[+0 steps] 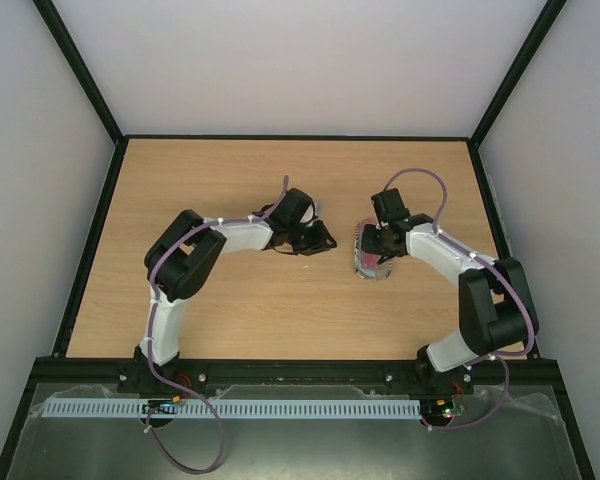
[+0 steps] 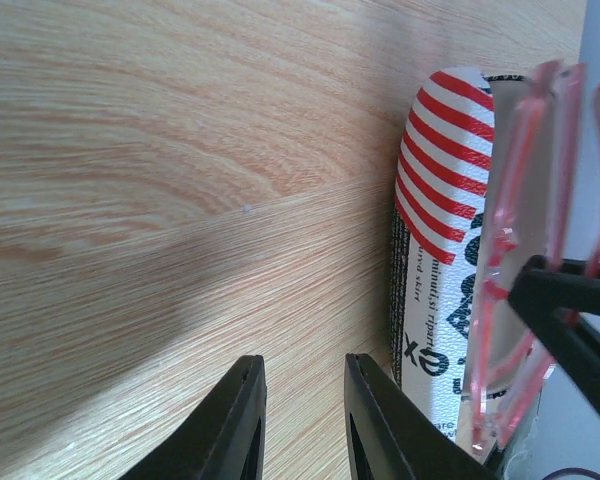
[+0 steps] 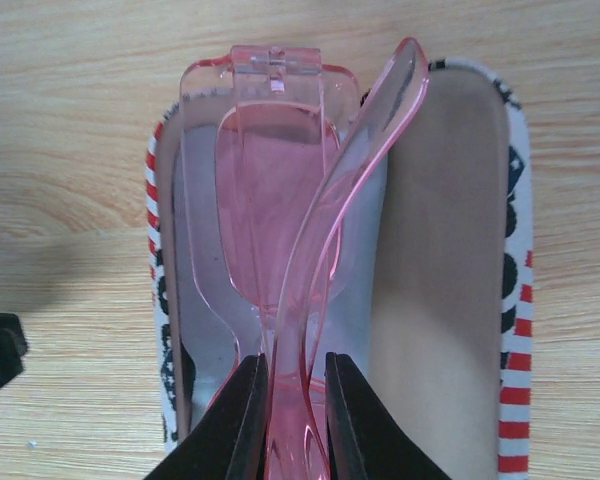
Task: Organize the sunglasses
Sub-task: Place the sunglasses in the sunglasses case.
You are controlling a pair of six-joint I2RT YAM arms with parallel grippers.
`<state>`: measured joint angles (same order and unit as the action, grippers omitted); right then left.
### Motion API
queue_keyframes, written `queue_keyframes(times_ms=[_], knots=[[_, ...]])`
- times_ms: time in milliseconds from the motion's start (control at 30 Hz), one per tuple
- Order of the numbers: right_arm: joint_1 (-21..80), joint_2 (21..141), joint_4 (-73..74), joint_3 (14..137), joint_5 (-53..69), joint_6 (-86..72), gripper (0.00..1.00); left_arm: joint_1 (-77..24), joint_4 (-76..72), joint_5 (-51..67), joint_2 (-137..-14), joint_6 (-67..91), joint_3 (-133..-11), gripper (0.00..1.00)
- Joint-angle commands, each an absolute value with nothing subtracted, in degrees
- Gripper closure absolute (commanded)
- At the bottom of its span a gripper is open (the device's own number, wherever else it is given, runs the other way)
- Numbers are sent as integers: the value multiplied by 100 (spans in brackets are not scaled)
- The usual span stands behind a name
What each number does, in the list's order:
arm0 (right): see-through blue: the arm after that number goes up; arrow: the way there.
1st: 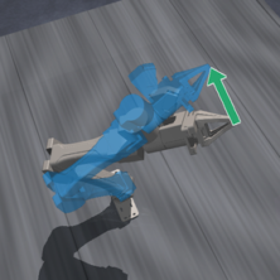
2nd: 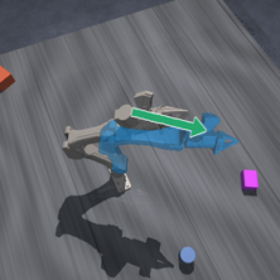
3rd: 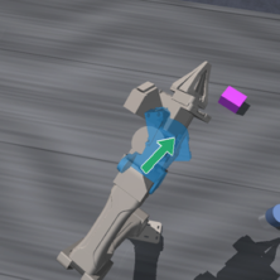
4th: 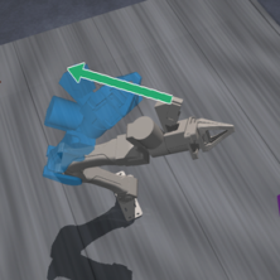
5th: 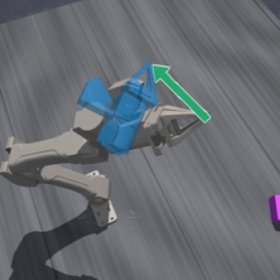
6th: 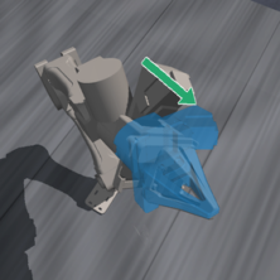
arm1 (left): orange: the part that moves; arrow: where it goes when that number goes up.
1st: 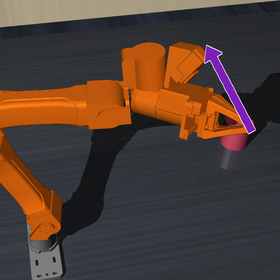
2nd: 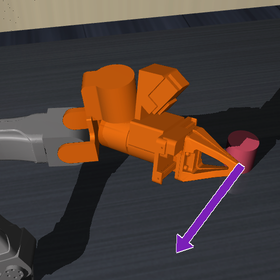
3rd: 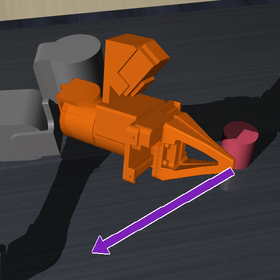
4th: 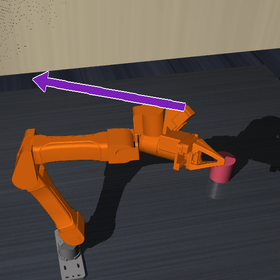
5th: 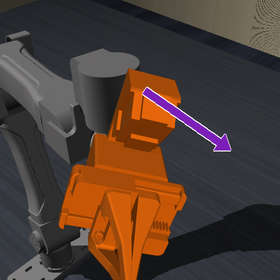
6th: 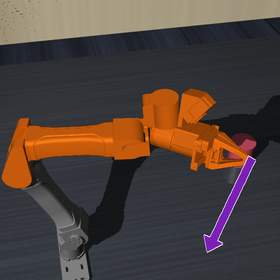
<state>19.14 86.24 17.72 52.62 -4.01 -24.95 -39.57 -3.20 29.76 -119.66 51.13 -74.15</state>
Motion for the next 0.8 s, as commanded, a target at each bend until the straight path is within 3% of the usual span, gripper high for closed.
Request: queue_keyframes(times_ms=[0, 767], knots=[[1973, 8770, 1661, 5087, -293, -2579, 99, -3955, -324, 3058, -11739, 5054, -7356, 76], [2173, 9308, 1284, 5148, 3, -2706, 99, -3980, -499, 3201, -11893, 5124, -7365, 76]])
